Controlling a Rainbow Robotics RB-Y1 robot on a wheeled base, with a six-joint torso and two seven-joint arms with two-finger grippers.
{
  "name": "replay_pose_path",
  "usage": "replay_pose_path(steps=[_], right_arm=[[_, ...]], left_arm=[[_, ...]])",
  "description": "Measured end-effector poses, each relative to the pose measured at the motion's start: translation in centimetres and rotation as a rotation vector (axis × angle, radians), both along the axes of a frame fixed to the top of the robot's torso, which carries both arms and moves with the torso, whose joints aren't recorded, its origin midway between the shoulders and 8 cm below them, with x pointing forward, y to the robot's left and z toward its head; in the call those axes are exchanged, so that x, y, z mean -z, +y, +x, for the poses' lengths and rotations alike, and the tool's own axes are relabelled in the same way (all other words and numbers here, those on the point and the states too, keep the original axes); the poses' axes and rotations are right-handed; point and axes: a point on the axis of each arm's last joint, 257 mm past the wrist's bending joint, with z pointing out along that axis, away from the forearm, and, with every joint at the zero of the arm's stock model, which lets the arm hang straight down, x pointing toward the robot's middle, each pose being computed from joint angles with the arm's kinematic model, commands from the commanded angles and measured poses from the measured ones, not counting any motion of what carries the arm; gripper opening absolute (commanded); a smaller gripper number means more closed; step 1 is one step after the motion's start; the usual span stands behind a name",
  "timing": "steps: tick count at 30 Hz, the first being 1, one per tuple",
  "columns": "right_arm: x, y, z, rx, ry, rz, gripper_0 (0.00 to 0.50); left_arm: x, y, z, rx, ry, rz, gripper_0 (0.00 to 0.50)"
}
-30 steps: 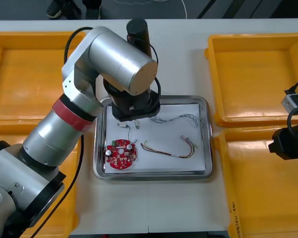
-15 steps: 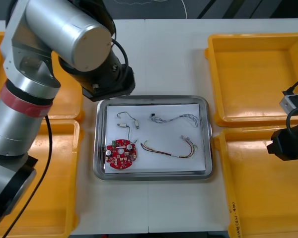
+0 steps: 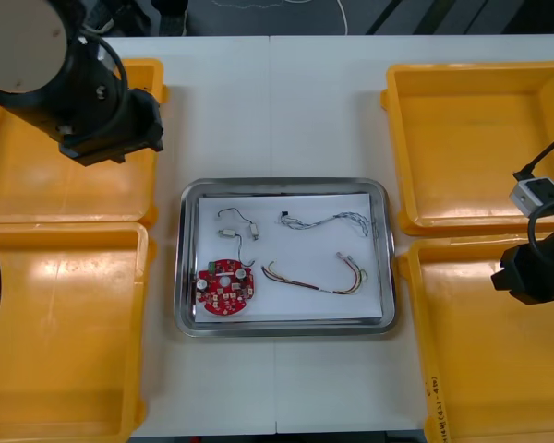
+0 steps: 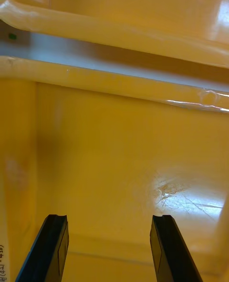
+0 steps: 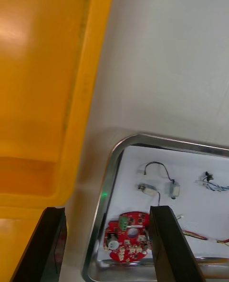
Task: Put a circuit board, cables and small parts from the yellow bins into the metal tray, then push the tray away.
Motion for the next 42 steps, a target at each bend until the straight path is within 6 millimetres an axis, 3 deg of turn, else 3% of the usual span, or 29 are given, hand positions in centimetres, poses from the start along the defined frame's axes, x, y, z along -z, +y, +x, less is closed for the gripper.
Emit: replay_pose_path(steps=[8,12,18,26,34,42], right_arm=[[-0.9,1.3,-0.3,-0.062,-0.037,-0.016,0.500],[-1.2,2.6,-0.6,-0.114,-0.069,-0.048,0.500],[-0.1,4.2,-1.4,-0.183,-0.057,-0.088,0.500],[0.3,7.0,-0.9,-0.322,-0.130,-0.141,0.500],[2.0,10.7,-1.4,-0.463,-0.127,-0.204,0.500],[2.8,14.8,-1.0,-0.609,-0.144,-0.243,0.500]], left_arm=[[1.0,4.9,-1.2,0.164,-0.041,0.092,0.500],[1.6,7.0,-2.0,0.124,-0.041,0.086,0.500],[2.3,9.9,-3.2,0.057,-0.041,0.067,0.500],[3.7,13.6,-5.1,-0.002,-0.027,0.068,0.500],[5.2,15.7,-7.1,0.161,-0.024,0.193,0.500],[6.2,16.9,-9.1,0.144,-0.010,0.211,0.500]])
